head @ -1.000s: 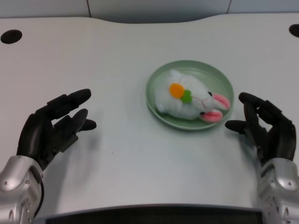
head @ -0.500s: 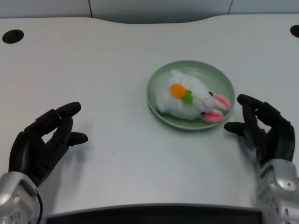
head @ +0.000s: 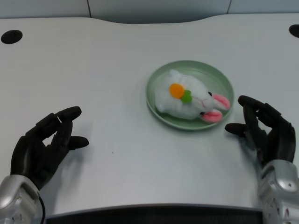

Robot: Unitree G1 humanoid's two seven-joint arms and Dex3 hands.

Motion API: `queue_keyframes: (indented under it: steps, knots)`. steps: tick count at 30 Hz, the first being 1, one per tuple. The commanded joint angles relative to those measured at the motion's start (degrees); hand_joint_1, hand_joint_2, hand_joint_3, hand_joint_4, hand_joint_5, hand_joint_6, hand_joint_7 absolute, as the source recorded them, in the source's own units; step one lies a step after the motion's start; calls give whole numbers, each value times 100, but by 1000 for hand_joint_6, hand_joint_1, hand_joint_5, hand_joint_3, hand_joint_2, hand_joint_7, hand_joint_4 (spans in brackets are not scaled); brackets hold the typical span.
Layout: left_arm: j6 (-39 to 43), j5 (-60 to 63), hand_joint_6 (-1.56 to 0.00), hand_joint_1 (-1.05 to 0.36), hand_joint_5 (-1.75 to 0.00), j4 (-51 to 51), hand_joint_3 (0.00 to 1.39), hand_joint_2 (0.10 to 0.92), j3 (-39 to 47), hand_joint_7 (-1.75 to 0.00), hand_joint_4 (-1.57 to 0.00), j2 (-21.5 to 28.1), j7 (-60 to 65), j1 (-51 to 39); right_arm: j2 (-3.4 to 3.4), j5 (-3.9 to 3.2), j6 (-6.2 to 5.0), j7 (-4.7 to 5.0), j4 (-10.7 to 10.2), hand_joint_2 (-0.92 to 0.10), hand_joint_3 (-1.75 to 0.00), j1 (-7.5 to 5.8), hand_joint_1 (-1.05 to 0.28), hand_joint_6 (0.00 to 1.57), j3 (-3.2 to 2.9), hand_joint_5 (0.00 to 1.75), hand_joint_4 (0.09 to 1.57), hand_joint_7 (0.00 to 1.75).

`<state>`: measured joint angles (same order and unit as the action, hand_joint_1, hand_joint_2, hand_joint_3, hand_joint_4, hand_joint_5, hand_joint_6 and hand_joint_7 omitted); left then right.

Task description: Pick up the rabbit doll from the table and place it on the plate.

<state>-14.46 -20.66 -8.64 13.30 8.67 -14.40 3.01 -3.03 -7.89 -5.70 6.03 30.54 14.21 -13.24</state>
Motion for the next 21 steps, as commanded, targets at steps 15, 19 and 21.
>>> queue_keyframes:
  steps: [15, 19, 21]
  knots:
    - [9, 84, -513, -532, -1538, -149, 414, 921, -60, -715, -383, -116, 41, 78, -108, -134, -157, -127, 430, -921, -231, 232, -359, 852, -162, 1024, 835, 398]
    - [-21, 85, -508, -528, -1532, -150, 415, 921, -46, -714, -392, -115, 60, 80, -99, -137, -185, -117, 472, -921, -230, 248, -356, 855, -166, 1018, 836, 400]
    - [43, 74, -498, -534, -1532, -202, 409, 921, -36, -713, -378, -108, -1, 84, -77, -138, -117, -48, 448, -921, -224, 256, -357, 848, -175, 1015, 835, 396]
